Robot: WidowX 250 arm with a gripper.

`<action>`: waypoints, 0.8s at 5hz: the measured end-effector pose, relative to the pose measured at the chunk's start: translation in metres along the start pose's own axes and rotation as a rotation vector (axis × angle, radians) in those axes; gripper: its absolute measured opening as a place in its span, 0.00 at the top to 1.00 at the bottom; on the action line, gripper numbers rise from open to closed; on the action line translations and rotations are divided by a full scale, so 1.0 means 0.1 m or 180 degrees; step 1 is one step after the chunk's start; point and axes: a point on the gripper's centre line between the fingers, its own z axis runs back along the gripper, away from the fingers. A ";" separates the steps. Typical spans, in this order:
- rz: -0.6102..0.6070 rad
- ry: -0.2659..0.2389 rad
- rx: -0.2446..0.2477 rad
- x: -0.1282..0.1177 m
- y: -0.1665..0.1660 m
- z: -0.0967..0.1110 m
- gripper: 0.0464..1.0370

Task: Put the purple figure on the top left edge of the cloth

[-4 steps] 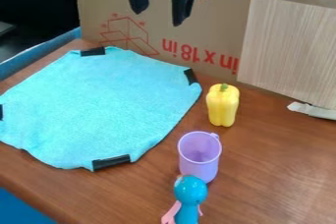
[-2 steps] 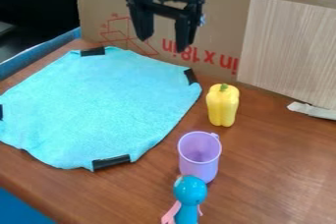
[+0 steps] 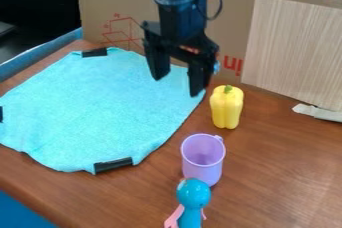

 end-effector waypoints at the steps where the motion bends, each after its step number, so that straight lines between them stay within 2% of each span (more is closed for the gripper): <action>1: -0.0182 0.0101 -0.0090 -0.15 -0.16 -0.15 0.04; 4: -0.0496 0.0203 -0.0146 -0.35 -0.34 -0.33 0.04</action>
